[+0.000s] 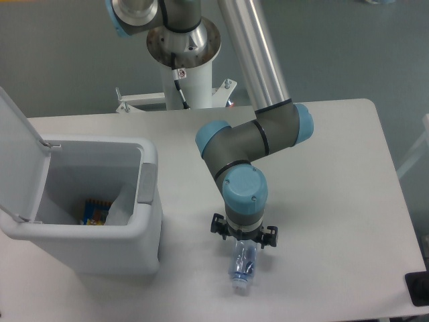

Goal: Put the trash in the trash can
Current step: 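Close the gripper around the bottle's middle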

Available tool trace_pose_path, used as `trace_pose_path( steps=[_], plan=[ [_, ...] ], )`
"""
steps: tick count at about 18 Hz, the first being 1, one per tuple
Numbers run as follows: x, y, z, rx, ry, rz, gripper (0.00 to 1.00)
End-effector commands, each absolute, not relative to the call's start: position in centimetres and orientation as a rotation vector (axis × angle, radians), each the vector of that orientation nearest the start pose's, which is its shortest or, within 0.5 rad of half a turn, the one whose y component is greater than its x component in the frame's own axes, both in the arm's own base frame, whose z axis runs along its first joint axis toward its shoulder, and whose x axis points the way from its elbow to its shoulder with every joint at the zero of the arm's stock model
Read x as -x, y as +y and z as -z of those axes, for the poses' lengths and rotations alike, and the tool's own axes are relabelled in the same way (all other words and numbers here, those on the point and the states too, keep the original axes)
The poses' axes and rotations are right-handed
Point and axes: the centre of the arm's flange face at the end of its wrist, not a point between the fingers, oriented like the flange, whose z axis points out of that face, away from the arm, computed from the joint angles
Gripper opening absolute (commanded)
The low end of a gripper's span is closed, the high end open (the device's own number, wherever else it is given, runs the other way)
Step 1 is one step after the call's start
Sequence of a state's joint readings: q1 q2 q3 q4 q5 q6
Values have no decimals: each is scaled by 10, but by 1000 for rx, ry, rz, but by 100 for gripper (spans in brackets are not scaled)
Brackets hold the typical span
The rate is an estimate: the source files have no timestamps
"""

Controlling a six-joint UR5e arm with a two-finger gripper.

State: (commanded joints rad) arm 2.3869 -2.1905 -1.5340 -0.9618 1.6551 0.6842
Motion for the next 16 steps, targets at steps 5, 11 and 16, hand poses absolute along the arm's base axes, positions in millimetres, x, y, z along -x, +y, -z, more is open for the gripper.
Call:
trace_pose_path(
  steps=[5, 11, 16],
  plan=[
    [408, 554, -196, 3177, -209, -134, 96],
    [410, 553, -190, 3196, -211, -167, 90],
    [410, 553, -190, 3197, -211, -166, 82]
  ],
)
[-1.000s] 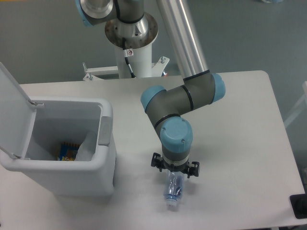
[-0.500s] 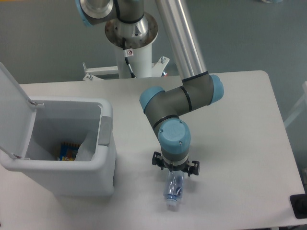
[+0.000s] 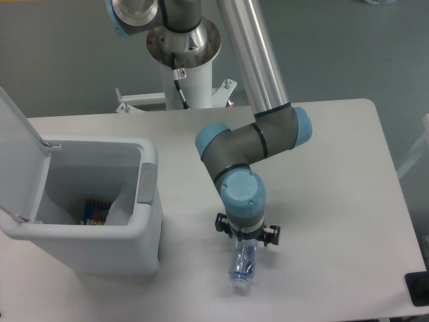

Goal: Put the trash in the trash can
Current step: 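Close the gripper around the bottle's middle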

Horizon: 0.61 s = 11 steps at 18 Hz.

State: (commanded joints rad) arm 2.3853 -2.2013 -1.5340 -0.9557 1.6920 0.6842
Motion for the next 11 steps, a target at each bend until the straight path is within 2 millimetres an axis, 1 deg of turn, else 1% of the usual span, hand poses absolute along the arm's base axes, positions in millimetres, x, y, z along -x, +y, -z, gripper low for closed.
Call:
trace_pose_path(
  steps=[2, 4, 7, 11],
  plan=[
    [410, 553, -191, 3193, -216, -167, 78],
    [410, 553, -191, 3193, -223, -167, 77],
    [410, 553, -191, 3196, -223, -170, 71],
    [410, 553, -191, 3196, -216, -169, 68]
  ],
)
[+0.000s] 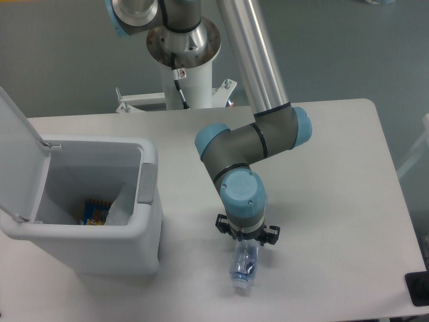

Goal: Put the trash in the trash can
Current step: 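Close the gripper around the bottle's middle, then lift the bottle off the table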

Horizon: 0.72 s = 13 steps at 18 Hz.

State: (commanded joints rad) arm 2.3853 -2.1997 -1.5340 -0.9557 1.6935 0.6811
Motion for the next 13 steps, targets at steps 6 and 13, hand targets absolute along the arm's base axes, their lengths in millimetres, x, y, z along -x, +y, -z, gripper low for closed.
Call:
trace_pose_path(
  steps=[6, 13],
  plan=[
    [410, 553, -194, 3192, -209, -176, 66],
    [412, 554, -200, 3185, -190, -188, 66]
  ],
)
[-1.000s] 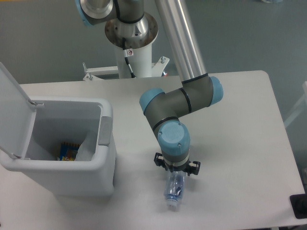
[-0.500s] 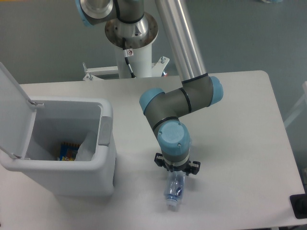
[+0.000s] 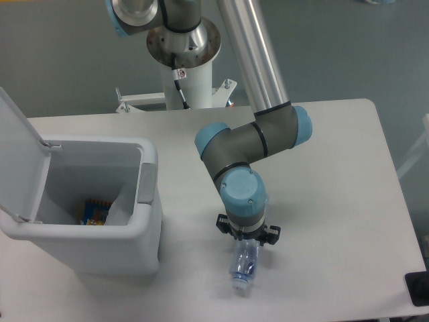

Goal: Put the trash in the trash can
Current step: 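Lift the bottle off the table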

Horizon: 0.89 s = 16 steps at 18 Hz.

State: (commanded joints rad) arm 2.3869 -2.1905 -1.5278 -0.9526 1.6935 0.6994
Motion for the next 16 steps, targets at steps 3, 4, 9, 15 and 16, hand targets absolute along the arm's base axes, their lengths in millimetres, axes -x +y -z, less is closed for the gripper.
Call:
trace_pose_path(
  steps=[3, 4, 9, 15, 16],
  plan=[
    [447, 566, -257, 2970, -229, -211, 66],
    [454, 566, -274, 2916, -236, -191, 66],
    [473, 559, -344, 2665, -262, -105, 63],
    [476, 575, -415, 2406, -328, -54, 63],
    [475, 579, -426, 2369, -331, -38, 63]
  ],
)
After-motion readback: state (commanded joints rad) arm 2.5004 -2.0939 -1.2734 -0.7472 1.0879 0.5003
